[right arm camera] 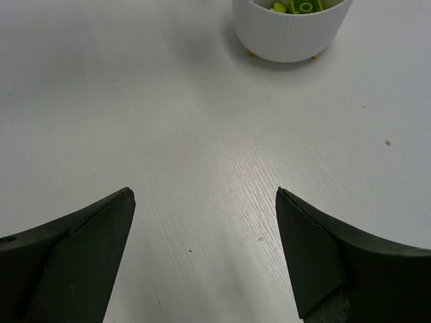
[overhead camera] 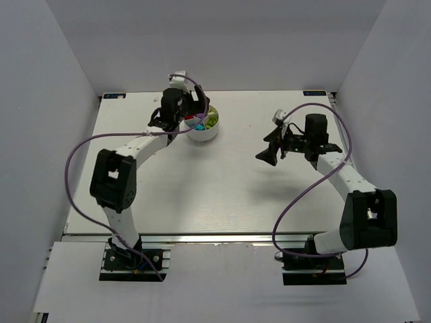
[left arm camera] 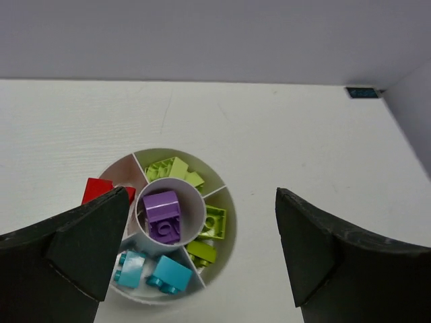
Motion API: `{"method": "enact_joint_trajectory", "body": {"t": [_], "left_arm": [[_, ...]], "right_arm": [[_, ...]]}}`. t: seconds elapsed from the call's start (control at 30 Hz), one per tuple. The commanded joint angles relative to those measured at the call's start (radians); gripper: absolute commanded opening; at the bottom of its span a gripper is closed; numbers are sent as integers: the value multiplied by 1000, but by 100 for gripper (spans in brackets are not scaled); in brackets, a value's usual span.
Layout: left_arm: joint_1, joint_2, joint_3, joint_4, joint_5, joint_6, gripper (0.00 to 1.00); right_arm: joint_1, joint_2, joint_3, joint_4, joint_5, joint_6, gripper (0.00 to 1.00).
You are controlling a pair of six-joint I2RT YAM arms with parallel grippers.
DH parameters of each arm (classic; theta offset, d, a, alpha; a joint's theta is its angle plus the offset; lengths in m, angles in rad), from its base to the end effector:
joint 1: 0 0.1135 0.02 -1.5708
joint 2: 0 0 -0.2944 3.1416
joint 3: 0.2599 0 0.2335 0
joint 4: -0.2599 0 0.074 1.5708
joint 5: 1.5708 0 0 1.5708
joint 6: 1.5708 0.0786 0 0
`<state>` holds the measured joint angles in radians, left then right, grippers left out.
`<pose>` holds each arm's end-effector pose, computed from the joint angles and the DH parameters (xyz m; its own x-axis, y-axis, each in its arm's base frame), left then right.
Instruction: Sort the legos into containers by color
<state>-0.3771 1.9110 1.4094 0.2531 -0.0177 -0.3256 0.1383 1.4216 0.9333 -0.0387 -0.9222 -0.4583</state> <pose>0.4587 -0.1802 0.2976 -0.3293 -0.2136 -0.9197 0.2606 0.9157 -0.3059 0.2971 0.1046 0.2907 -0.1081 -0.2849 -0.9525 -0.9069 0.4207 -0.0229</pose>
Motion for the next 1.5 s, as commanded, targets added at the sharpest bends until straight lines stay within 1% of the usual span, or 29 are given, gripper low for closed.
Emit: {"method": "enact_joint_trajectory", "body": {"t": [0.0, 0.03, 0.07, 0.17, 0.2, 0.27, 0.37, 0.43, 0.57, 0.63, 0.77, 0.93, 1.03, 1.2, 1.37, 1.47], "left_arm": [[-3, -222, -41, -23, 13, -44, 98], [-3, -280, -76, -43, 15, -70, 98], [-3, -306, -99, -76, 16, -84, 98], [-3, -398, -182, -138, 16, -139, 98], [-3, -418, -203, -146, 16, -147, 98], [-3, -477, -278, -132, 16, -167, 98], [-3, -544, -332, -120, 16, -167, 98], [-3, -570, -359, -136, 50, -153, 98], [-3, -636, -352, -227, 62, -103, 98], [-3, -653, -337, -296, 41, -75, 98], [9, -691, -313, -377, -7, -55, 98], [26, -713, -334, -393, 16, -92, 98], [26, -702, -328, -400, 55, -105, 98], [26, -696, -306, -420, 59, -99, 98], [26, -714, -314, -439, 74, -96, 98], [26, -711, -297, -475, 91, -127, 98]], "right_arm": [[-19, -71, 47, -23, 49, 6, 90], [-26, -81, 50, -24, 68, 19, 89], [-29, -87, 55, -27, 89, 50, 89], [-32, -113, 64, -23, 221, 105, 89], [-34, -121, 67, -14, 290, 160, 89], [-35, -121, 96, -33, 331, 184, 89], [-37, -105, 160, -105, 378, 217, 89], [-39, -89, 191, -153, 393, 262, 89], [-37, -79, 231, -188, 427, 342, 89], [-39, -101, 211, -181, 459, 349, 89], [-37, -150, 179, -184, 526, 325, 89], [-37, -165, 186, -222, 603, 274, 89], [-39, -156, 217, -291, 666, 257, 89], [-37, -155, 274, -414, 688, 219, 89], [-37, -119, 358, -498, 724, 231, 89], [-39, -84, 398, -562, 741, 239, 89]]}}
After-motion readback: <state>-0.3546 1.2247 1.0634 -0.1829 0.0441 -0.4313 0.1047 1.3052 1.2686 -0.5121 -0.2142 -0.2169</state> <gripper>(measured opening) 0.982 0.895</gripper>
